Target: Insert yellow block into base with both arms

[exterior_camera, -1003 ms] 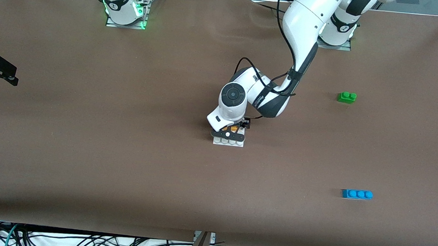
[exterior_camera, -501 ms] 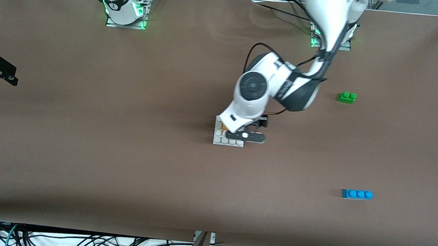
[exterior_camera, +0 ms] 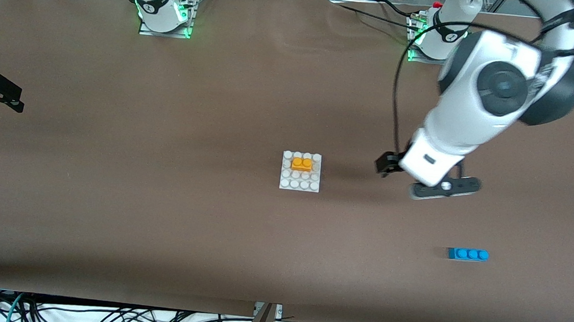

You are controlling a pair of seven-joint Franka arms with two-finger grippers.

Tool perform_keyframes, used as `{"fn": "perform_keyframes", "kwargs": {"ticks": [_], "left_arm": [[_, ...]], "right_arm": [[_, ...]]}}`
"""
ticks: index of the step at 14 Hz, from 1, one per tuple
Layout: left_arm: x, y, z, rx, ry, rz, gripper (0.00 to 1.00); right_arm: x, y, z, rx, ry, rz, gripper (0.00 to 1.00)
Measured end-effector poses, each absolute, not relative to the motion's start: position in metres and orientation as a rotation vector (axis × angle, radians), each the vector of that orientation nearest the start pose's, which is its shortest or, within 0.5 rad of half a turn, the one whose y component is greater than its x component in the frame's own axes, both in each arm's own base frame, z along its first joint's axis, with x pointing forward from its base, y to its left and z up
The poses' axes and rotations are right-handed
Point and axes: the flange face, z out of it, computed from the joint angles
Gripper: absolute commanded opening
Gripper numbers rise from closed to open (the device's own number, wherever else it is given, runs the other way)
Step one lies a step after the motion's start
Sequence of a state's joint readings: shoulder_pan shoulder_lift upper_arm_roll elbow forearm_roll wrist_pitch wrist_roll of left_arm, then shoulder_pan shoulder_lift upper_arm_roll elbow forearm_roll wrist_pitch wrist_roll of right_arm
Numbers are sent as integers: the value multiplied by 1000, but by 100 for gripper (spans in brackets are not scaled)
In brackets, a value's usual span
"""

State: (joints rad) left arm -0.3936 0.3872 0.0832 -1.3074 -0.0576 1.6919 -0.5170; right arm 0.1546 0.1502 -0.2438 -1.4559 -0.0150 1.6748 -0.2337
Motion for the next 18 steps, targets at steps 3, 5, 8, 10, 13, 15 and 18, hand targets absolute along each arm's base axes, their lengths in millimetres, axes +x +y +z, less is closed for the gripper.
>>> {"fn": "perform_keyframes", "kwargs": {"ticks": [3, 5, 8, 10, 13, 15, 18], "left_arm": [[639, -149, 539, -3134, -252, 99, 100], [643, -102, 542, -3143, -222, 112, 100], [631, -73, 549, -3197, -183, 140, 100], [609, -71, 557, -3209, -171, 153, 100], [565, -77, 565, -3179, -154, 149, 100], [551, -72, 568, -3174, -137, 143, 100], [552, -54, 563, -3179, -100, 142, 100]], "right_arm": [[608, -45, 604, -3193, -237, -102, 100], [608, -45, 604, -3194, -228, -103, 100], [608, -45, 604, -3196, -159, -105, 100], [608, -45, 604, -3197, -153, -104, 100], [608, -46, 604, -3197, -148, -104, 100], [608, -46, 604, -3197, -148, -104, 100], [608, -46, 604, -3197, -146, -104, 100]]}}
